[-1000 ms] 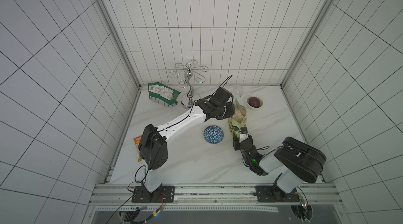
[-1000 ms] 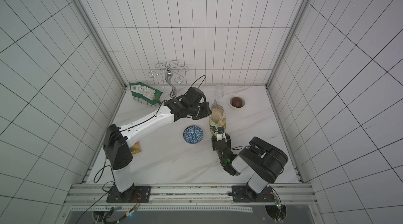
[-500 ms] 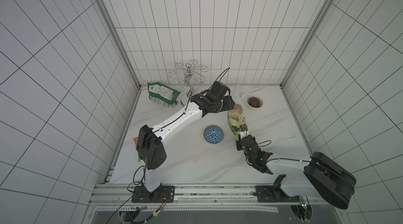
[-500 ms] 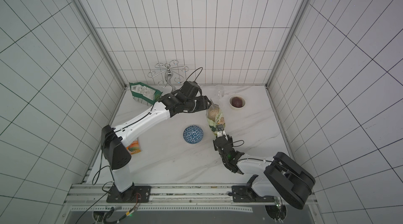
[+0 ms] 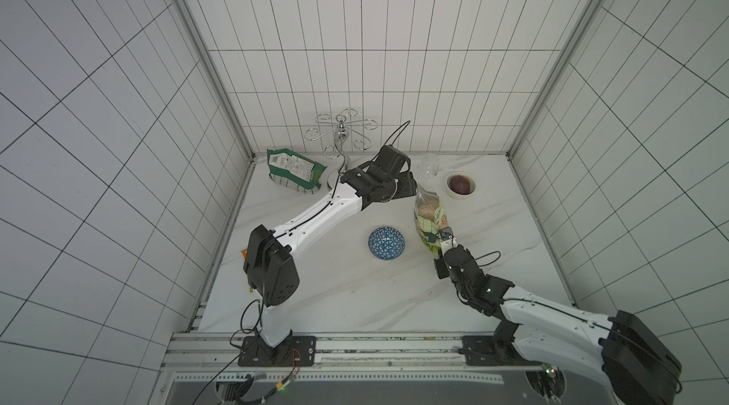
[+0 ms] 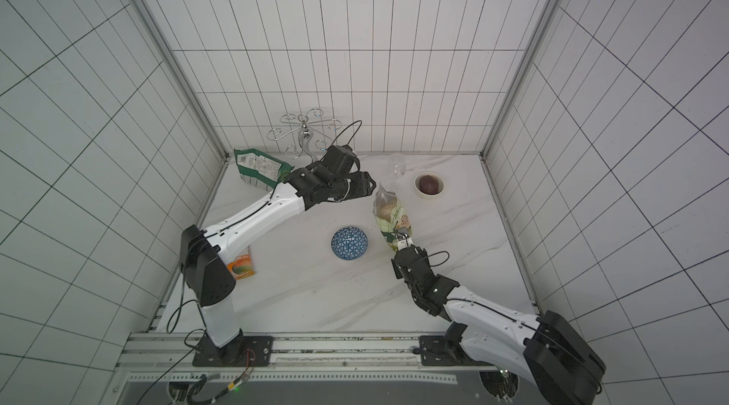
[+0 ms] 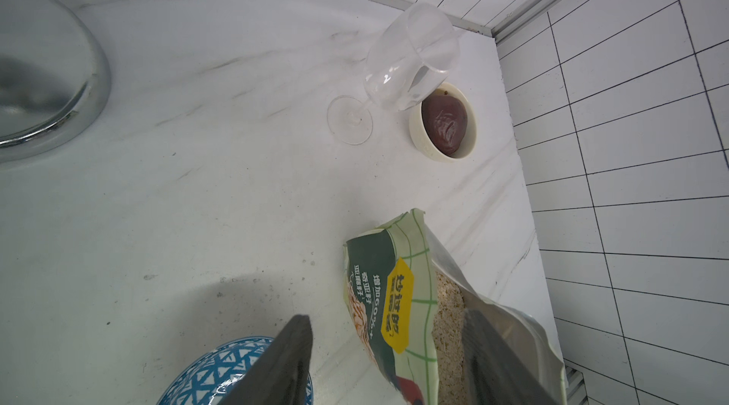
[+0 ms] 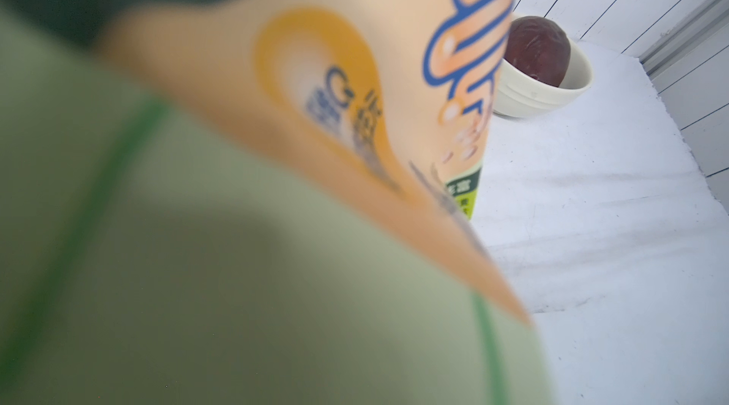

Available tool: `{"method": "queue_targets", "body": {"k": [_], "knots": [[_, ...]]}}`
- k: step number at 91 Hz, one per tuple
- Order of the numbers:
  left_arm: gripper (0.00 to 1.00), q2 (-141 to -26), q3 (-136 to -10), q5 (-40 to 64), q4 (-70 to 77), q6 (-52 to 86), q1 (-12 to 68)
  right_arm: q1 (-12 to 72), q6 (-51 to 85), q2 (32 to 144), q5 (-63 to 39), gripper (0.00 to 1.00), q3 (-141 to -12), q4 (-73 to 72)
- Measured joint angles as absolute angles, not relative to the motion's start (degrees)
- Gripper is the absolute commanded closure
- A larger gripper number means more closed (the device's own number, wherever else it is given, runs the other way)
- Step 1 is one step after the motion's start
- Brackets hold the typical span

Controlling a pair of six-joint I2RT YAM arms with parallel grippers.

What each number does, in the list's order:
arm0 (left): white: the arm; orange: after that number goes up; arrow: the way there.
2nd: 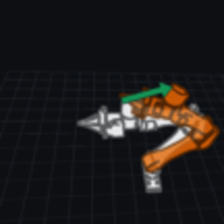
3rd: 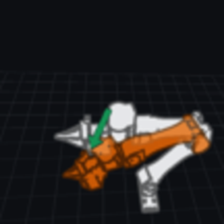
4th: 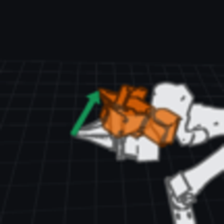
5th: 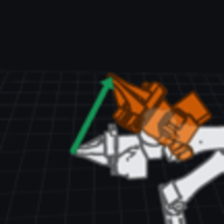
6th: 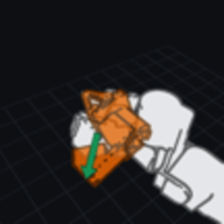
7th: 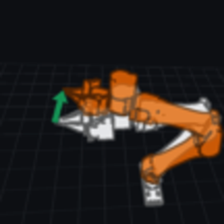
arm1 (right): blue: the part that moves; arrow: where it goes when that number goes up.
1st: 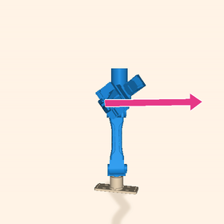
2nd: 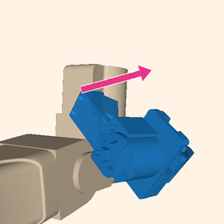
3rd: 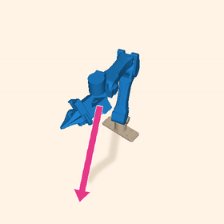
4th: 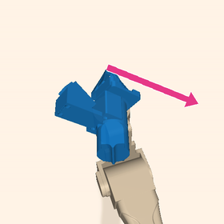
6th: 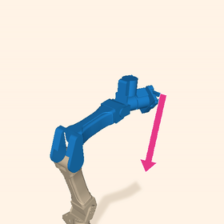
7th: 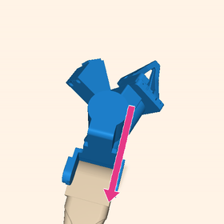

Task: Pour the oats into the breakfast bowl
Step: Pick up the oats bag from the center of the board.

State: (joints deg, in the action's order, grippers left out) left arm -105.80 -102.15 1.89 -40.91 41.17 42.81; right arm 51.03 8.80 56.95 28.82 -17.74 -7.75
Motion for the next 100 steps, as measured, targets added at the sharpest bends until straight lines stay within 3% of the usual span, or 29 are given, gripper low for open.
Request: {"method": "queue_targets", "body": {"k": [42,75,100], "knots": [[0.56,-107.7,-100.0,3.9,-40.6,42.6,42.8,51.0,6.4,56.5,28.2,1.00,-21.8,-0.3],[1.00,-108.9,-98.8,0.4,-41.3,40.9,43.2,51.0,4.9,57.0,28.4,1.00,-24.7,4.3],[1.00,-108.9,-98.9,-4.9,-44.9,39.0,43.2,51.1,2.5,57.8,29.0,1.00,-32.3,14.8]]}}
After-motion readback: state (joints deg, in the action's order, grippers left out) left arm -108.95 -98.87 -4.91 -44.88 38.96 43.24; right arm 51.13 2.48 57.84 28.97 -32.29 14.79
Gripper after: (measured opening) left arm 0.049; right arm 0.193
